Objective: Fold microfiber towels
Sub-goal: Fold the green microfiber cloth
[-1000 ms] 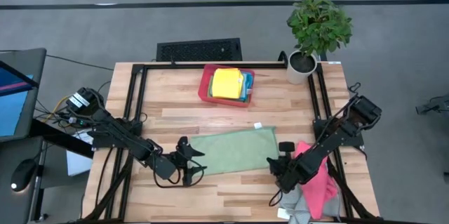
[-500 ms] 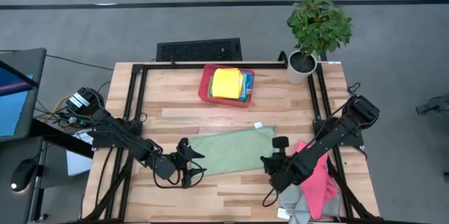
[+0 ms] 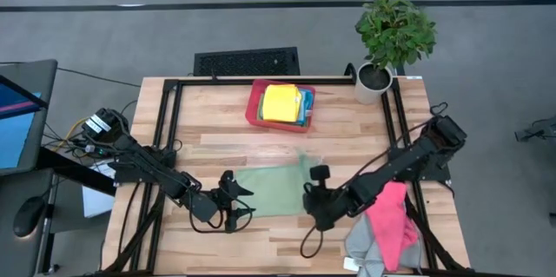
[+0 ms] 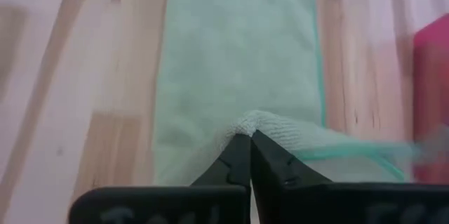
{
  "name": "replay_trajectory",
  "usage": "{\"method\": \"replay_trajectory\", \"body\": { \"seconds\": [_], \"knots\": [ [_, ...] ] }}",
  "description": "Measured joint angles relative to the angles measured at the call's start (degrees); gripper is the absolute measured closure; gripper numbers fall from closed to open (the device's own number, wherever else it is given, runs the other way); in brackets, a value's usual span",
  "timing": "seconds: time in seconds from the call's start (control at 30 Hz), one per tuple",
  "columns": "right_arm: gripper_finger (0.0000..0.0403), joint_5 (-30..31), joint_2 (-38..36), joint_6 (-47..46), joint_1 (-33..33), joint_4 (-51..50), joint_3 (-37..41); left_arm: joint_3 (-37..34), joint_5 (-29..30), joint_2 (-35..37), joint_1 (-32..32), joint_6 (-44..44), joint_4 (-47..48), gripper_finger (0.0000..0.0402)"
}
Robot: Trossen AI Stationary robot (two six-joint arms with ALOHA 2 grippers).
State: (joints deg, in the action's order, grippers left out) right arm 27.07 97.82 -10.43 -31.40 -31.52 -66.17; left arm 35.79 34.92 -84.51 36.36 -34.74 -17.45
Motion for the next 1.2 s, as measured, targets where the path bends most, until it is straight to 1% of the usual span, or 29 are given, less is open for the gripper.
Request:
{"method": "replay_trajectory", "body": {
  "seconds": [0.1,0.27,0.33,0.47,0.77,0.97,1.03,1.2],
  "knots": [
    [0.0379,-0.34,0.23,0.5,0.68,2.48,0.0,0.0,0.0,0.0,0.0,0.01,0.0,0.0155],
    [0.0381,-3.94,3.8,1.48,0.68,7.91,-0.11,0.0,0.04,0.0,0.0,0.02,0.04,0.0155],
    [0.038,-4.83,5.58,1.48,0.6,8.25,-0.04,0.0,0.05,0.0,0.0,0.02,0.02,0.0155],
    [0.0376,-4.7,8.5,1.94,-0.06,8.64,-1.36,0.0,0.16,0.02,0.0,0.0,0.11,0.0155],
    [0.0375,-4.29,9.22,4.47,0.36,9.43,-5.41,0.0,0.72,0.02,-0.02,-0.04,0.02,0.0155],
    [0.0373,-4.68,10.95,5.29,1.18,12.15,-5.4,0.0,1.57,0.02,-0.02,-0.07,0.0,0.0155],
    [0.0376,-5.45,11.81,6.28,1.27,15.15,-5.44,0.0,1.6,0.02,-0.02,-0.07,0.0,0.0155],
    [0.0374,-6.55,12.22,7.49,1.32,17.52,-5.44,0.02,1.74,0.02,-0.02,-0.24,-0.15,0.0155]
  ]
}}
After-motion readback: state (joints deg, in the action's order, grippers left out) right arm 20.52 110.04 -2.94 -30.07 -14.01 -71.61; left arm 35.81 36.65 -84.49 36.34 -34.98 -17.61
